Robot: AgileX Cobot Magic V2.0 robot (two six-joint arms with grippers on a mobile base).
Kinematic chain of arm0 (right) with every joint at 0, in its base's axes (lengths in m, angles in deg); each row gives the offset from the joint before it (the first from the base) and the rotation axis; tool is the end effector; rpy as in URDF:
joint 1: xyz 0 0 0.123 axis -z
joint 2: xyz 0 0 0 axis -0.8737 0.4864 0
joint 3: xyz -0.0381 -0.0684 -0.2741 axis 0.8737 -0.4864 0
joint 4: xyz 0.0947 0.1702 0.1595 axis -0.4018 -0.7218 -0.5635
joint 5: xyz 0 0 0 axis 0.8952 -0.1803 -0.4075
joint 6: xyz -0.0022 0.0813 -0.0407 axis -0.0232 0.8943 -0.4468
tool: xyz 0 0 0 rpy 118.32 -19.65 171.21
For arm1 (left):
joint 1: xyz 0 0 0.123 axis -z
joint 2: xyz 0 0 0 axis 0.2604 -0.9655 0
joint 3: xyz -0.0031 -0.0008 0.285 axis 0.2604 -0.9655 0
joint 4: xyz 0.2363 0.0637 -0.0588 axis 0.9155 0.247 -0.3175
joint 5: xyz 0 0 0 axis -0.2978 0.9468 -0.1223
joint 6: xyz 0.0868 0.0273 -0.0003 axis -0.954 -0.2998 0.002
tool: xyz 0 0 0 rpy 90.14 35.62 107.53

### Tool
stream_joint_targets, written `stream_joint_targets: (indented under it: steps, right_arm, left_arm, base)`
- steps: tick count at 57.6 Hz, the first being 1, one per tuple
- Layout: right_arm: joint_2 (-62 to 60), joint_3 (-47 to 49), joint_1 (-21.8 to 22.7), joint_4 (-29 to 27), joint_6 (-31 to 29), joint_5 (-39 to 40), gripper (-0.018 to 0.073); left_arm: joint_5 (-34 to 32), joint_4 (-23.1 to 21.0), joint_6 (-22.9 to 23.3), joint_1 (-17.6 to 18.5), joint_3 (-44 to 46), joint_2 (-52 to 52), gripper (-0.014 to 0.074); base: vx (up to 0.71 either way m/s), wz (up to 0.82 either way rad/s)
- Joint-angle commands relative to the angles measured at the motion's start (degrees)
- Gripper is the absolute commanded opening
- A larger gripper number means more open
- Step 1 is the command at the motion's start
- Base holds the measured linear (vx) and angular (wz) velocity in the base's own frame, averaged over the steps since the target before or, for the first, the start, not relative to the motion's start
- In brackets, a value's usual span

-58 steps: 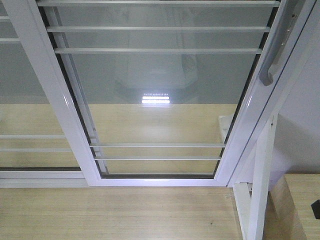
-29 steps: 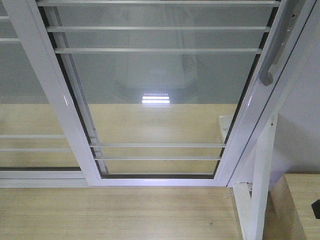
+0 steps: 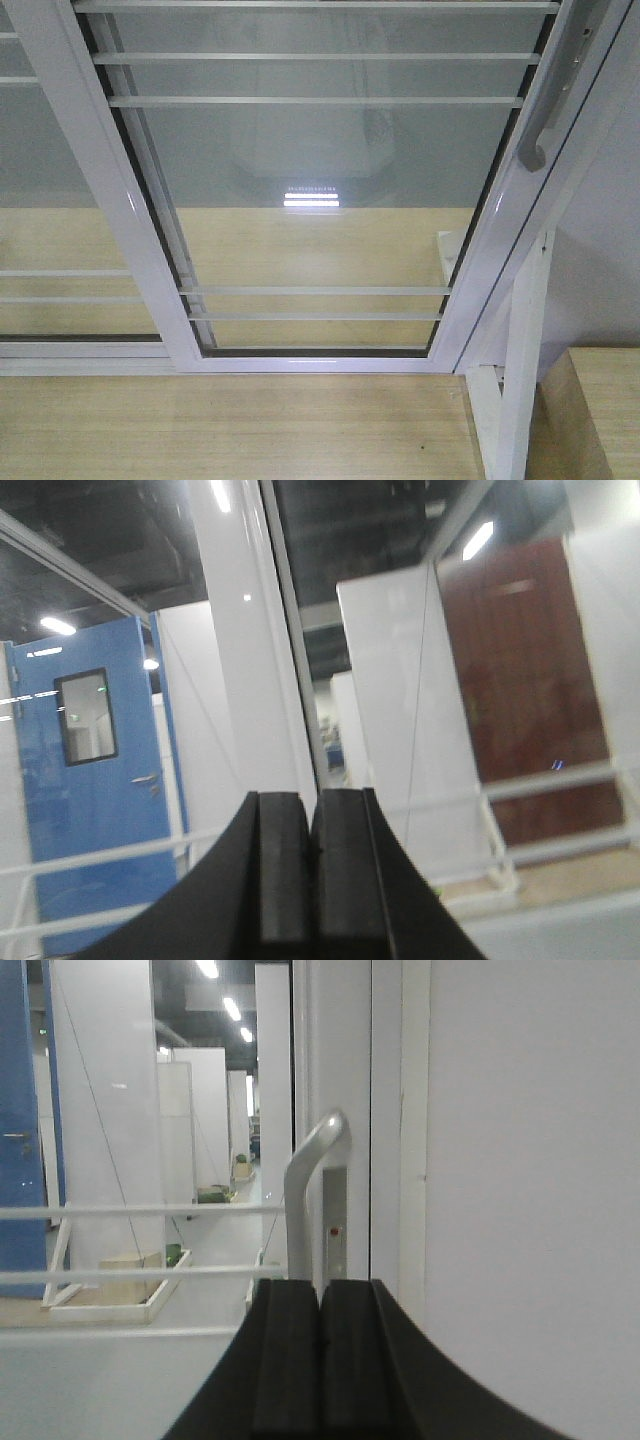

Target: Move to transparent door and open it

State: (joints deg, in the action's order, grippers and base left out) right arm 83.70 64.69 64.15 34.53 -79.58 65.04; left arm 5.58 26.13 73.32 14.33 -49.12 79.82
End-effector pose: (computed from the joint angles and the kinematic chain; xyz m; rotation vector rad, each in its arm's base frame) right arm 0.0436 -0.0027 0.2784 0.0463 1.3441 -0.0440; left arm 0.0421 -0.0059 0.2821 0.1197 1.1387 0.0693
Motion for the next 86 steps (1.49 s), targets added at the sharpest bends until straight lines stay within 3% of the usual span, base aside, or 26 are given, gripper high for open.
stream_joint_targets:
  steps: [1, 16, 27, 34, 43, 54, 62, 71, 79, 86]
  right_arm:
    - [5.1, 6.6, 0.2, 2.9, -0.1, 4.3, -0.0006]
    - [24.6, 22.3, 0.2, 2.6, 0.2, 4.3, -0.0006]
    - [38.1, 25.2, 0.2, 2.4, 0.1, 3.8, -0.0006]
    - [44.6, 25.2, 0.2, 1.7, 0.2, 2.8, -0.0006]
    - [49.7, 25.2, 0.2, -2.9, 0.2, 3.7, 0.0000]
    - [50.9, 25.2, 0.2, -1.8, -0.3, 4.4, 0.0022]
    - [50.9, 25.2, 0.2, 2.1, -0.3, 4.3, 0.0099]
    - [50.9, 25.2, 0.2, 3.1, -0.3, 4.3, 0.0265]
    - [50.9, 25.2, 0.2, 3.1, -0.2, 4.3, 0.0427]
    - [51.1, 25.2, 0.2, 1.6, 0.2, 4.0, 0.0496]
  left_arm:
    - [-3.0, -1.1, 3.6, 0.3, 6.7, -5.0, -0.0003]
    - [-3.1, -1.1, 4.0, 0.3, 23.0, -22.7, -0.0003]
    - [-2.8, -1.1, 4.1, 0.3, 27.7, -33.9, -0.0003]
    - [3.4, -1.2, 4.5, 0.3, 27.6, -37.2, -0.0003]
    - [13.7, -1.1, 9.0, 0.3, 27.6, -39.1, -0.0003]
    - [16.5, -1.1, 9.0, 0.3, 27.6, -39.6, -0.0001]
    - [17.7, -1.1, 9.0, 0.3, 27.6, -39.6, 0.0011]
    - [20.3, -1.1, 8.9, 0.3, 27.6, -39.6, 0.0069]
    - [22.4, -1.1, 8.8, 0.3, 27.6, -39.6, 0.0185]
    - [23.1, -1.1, 8.2, 0.3, 27.6, -40.3, 0.0335]
  base:
    - [0.00, 0.00]
    - [0.00, 0.00]
    - [0.00, 0.00]
    - [0.00, 0.00]
    - [0.00, 0.00]
    - [0.00, 0.00]
    - [0.00, 0.00]
    - [0.00, 0.00]
    - [0.00, 0.00]
    - [0.00, 0.00]
